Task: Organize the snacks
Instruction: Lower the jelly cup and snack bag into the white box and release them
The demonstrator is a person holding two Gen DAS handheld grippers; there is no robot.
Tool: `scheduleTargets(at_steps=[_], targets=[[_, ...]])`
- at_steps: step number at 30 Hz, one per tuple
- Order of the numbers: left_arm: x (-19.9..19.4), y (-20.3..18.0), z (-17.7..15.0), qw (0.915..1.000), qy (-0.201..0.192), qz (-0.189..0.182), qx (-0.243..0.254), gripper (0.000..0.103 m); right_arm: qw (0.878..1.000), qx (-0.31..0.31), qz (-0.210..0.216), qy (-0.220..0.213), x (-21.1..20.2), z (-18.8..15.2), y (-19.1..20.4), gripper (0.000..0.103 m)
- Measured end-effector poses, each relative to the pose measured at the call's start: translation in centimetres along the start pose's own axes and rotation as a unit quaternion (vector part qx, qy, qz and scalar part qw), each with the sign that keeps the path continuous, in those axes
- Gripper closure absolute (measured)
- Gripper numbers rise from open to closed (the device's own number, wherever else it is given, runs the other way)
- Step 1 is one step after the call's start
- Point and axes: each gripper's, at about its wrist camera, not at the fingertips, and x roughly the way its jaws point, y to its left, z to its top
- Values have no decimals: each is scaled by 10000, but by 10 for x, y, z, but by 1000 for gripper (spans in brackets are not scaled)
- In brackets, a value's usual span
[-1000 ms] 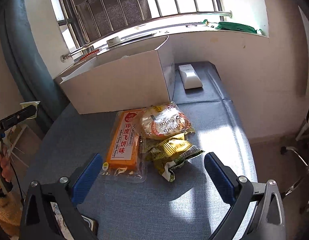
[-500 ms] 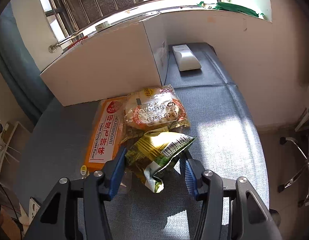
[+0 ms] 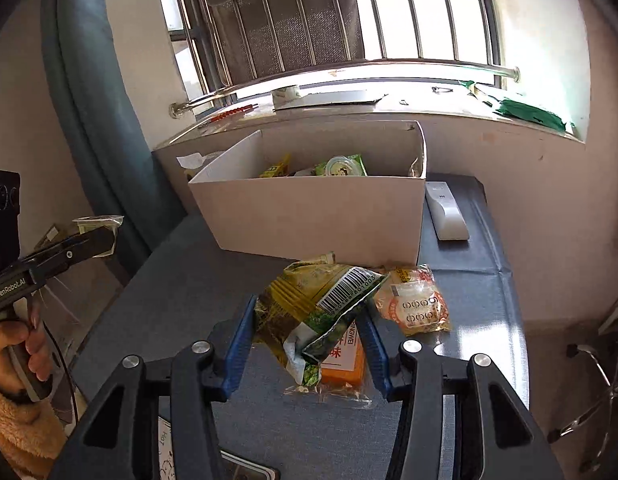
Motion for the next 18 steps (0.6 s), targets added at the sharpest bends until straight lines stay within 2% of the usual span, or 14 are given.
scheduleTargets(at_steps=[2, 4, 9, 13, 15, 18], targets=[[6, 6, 20, 9999, -118, -32, 1, 67, 9998, -143, -4, -108, 6, 20, 10, 49], [16, 15, 41, 9997, -192, 118, 31, 67, 9994, -288, -14, -184, 15, 43, 19, 49], [52, 35, 93, 9994, -290, 190, 36, 67, 9990, -331, -89, -283, 44, 101, 23, 49], [91, 55, 127, 9997, -135, 136, -128, 67, 9987, -317, -320, -230, 75, 143, 14, 49], [111, 63, 135, 9996, -27, 201, -209, 67, 9979, -325, -551, -122, 91, 156, 6, 49], [142, 69, 139, 9990, 330, 204, -218, 66, 9984, -107, -549, 43, 108, 168, -12, 47]])
